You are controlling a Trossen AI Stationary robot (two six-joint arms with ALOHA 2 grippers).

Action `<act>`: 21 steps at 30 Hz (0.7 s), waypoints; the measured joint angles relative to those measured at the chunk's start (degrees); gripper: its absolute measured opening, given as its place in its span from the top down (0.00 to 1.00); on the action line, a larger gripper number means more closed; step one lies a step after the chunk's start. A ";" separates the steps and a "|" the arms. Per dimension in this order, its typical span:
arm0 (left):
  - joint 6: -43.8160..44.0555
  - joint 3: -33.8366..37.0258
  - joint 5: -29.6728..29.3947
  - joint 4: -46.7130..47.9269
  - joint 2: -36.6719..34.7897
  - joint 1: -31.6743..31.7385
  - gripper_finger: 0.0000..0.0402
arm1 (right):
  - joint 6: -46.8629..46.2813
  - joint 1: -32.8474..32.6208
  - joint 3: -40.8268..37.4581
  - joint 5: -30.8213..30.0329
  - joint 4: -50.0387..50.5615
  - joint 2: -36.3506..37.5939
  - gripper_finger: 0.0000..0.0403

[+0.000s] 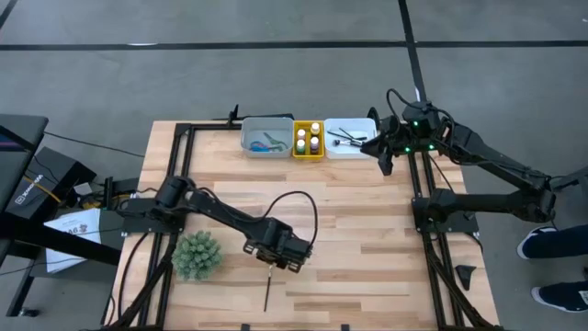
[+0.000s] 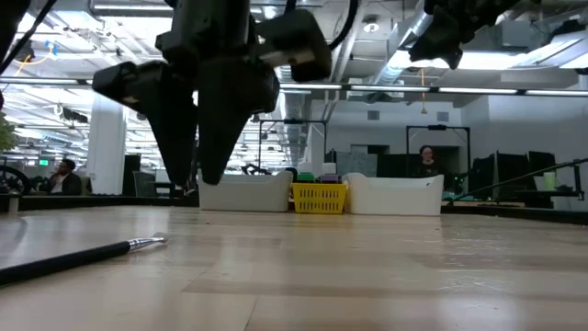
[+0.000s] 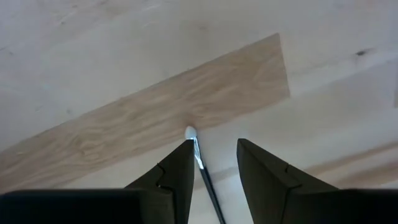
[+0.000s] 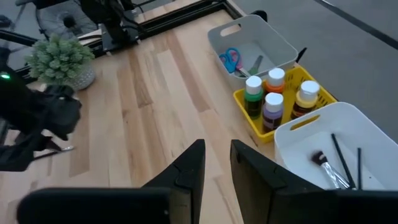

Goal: Pick & Place Paint Supplies
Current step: Put the eyeshadow brush into the white bin

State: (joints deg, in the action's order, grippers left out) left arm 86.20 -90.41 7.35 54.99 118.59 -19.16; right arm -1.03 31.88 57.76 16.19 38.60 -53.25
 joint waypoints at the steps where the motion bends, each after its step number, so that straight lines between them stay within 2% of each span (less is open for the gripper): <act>1: 0.14 0.00 0.00 0.02 0.29 -0.02 0.71 | 0.09 0.00 0.00 0.40 -0.01 -0.01 0.82; 21: 1.32 0.20 -0.44 1.33 1.73 -0.04 0.71 | 1.02 0.00 0.00 0.50 -0.01 0.00 0.82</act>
State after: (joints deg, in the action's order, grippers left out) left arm 87.51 -90.21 6.92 56.31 120.32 -19.20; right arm -0.01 31.88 57.76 16.69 38.59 -53.25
